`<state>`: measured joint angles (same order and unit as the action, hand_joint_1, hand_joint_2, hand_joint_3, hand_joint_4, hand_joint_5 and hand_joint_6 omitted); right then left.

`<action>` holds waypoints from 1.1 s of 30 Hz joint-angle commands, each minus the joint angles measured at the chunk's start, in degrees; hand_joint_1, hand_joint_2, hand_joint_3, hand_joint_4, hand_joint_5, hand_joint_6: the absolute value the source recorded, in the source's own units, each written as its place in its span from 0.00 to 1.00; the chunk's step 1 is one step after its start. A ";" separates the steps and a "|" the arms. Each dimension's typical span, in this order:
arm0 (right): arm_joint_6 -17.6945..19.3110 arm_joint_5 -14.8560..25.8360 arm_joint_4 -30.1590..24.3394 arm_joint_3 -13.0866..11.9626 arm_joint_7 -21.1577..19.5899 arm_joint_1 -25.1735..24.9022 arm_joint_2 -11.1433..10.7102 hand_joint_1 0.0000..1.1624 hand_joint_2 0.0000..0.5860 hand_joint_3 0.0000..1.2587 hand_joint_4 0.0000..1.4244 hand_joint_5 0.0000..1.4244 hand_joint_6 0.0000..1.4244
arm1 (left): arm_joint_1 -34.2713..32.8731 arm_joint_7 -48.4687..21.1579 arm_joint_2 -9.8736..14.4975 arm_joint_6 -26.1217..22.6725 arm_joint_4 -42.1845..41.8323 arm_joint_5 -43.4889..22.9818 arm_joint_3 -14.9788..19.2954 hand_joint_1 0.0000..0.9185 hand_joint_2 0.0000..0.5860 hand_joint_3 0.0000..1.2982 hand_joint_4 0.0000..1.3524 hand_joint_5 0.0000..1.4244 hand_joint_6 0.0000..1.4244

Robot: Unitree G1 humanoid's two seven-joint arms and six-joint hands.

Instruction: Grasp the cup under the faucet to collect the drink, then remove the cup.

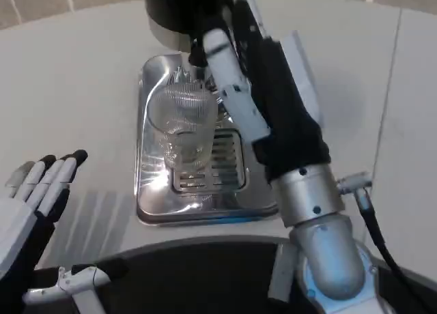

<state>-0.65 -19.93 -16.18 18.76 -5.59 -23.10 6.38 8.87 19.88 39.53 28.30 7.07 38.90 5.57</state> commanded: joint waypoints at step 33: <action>-1.33 4.62 2.75 6.80 -2.82 -0.67 2.66 0.00 1.00 0.00 0.00 0.00 0.00 | -2.14 1.74 -0.90 0.64 3.32 0.57 -1.38 0.00 0.12 0.00 0.00 0.00 0.00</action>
<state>-0.60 -14.58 -11.94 24.07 -9.96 -24.01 6.70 6.76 20.41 39.10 28.65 9.85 38.92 4.79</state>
